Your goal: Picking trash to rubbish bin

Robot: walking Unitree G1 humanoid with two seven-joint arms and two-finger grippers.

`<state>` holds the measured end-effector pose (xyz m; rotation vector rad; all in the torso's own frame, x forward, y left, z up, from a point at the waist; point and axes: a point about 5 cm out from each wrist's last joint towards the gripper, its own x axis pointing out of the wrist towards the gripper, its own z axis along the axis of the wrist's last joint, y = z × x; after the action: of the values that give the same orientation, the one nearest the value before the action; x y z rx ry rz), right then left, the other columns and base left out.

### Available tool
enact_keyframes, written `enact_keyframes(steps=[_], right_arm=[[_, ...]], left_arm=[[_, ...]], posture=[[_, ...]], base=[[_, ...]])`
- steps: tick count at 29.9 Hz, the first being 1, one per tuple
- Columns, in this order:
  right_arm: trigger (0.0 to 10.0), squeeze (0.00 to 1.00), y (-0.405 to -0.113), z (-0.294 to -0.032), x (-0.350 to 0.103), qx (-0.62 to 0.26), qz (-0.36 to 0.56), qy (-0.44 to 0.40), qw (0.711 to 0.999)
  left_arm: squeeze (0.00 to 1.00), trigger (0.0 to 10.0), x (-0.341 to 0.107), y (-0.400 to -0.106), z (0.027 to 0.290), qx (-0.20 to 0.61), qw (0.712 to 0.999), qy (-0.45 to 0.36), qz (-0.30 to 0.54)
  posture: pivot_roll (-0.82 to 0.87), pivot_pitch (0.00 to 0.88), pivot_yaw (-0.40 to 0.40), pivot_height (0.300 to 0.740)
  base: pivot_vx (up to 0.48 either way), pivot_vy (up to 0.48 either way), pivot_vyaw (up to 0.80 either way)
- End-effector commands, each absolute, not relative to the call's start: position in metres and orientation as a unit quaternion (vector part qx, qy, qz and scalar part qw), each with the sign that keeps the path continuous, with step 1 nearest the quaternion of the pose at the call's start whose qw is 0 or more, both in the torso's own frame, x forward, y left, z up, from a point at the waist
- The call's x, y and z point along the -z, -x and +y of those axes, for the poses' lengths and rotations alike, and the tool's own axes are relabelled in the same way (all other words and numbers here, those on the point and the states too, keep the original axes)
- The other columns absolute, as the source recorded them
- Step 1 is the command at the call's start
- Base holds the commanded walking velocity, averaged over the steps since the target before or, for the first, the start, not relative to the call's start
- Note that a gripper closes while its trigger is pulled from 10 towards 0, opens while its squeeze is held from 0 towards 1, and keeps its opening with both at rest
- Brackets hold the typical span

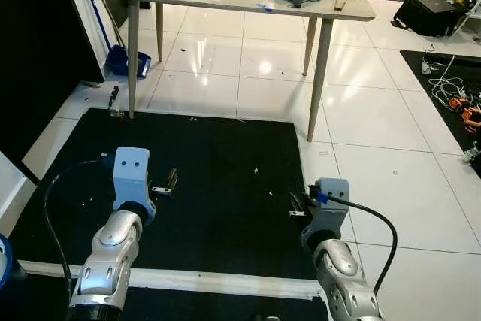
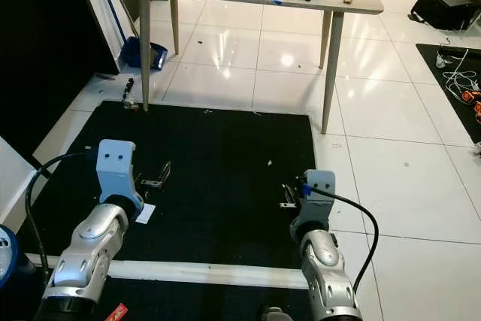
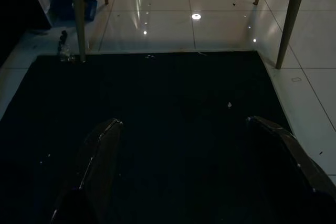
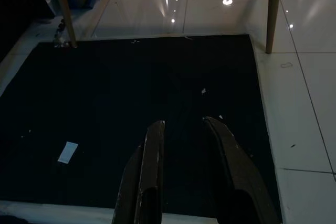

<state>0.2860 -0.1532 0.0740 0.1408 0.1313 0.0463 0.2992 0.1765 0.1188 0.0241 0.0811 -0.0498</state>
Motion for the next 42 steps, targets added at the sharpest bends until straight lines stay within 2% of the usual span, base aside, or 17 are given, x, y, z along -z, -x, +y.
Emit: enact_keyframes(steps=[1, 12, 42], right_arm=[[10.0, 0.00, -0.2848, -0.1549, -0.0738, -0.019, 0.067, -0.073, 0.995], [10.0, 0.00, -0.2854, -0.1546, -0.0765, -0.021, 0.063, -0.072, 0.995], [10.0, 0.00, -0.2843, -0.1508, -0.0753, -0.037, 0.063, -0.069, 0.995]], left_arm=[[0.00, 10.0, -0.1167, -0.2981, 0.1752, 0.025, 0.999, -0.013, 0.044], [0.00, 10.0, -0.1170, -0.2986, 0.1739, 0.027, 0.999, -0.014, 0.042], [0.00, 10.0, -0.1191, -0.2984, 0.1742, 0.035, 0.999, -0.012, 0.035]], posture=[[0.03, 0.177, 0.006, 0.740], [0.02, 0.179, 0.010, 0.740], [0.03, 0.144, 0.012, 0.740]], base=[[0.000, 0.000, 0.00], [0.000, 0.000, 0.00], [0.298, 0.000, 0.00]])
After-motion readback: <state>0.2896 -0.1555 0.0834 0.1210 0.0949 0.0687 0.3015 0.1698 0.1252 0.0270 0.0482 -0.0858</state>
